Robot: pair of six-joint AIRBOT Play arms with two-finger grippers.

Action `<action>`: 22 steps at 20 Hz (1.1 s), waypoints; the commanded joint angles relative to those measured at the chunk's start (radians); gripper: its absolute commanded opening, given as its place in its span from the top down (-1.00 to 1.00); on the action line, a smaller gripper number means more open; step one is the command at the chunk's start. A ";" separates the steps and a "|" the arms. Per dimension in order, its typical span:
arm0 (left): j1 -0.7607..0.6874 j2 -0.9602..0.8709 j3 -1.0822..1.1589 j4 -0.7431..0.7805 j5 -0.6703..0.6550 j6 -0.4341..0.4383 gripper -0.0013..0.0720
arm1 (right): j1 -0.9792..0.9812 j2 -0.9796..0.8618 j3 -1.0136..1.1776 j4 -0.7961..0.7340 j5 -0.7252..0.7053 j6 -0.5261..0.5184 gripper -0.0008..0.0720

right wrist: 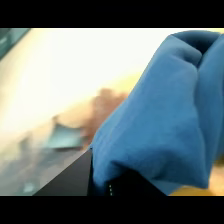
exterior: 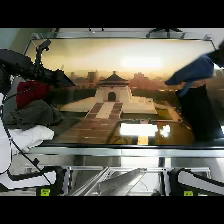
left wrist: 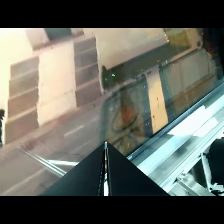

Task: Fold the shirts.

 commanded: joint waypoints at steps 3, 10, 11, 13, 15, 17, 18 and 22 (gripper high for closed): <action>0.001 0.000 0.000 -0.001 0.003 -0.004 0.91 | -0.184 0.230 -0.369 -0.467 0.124 0.185 0.93; 0.001 0.000 -0.003 -0.001 0.027 -0.010 0.91 | -0.313 0.377 -0.682 -0.494 0.012 0.185 0.92; 0.001 0.000 -0.010 -0.002 0.026 -0.010 0.91 | -0.317 0.377 -0.708 -0.494 0.010 0.185 0.92; 0.001 0.000 -0.039 -0.002 0.026 -0.010 0.91 | -0.321 0.373 -0.766 -0.494 0.001 0.185 0.92; 0.001 0.000 -0.076 -0.002 0.025 -0.010 0.91 | -0.321 0.360 -0.814 -0.497 0.002 0.185 0.88; 0.001 0.000 -0.113 0.000 0.026 -0.010 0.91 | -0.321 0.344 -0.824 -0.512 0.050 0.154 -0.42; 0.001 0.000 -0.127 0.000 0.026 -0.010 0.91 | -0.321 0.341 -0.823 -0.529 0.061 0.112 -0.85; 0.001 0.000 -0.133 -0.002 0.026 -0.010 0.91 | -0.321 0.341 -0.740 -0.667 0.082 0.075 -0.84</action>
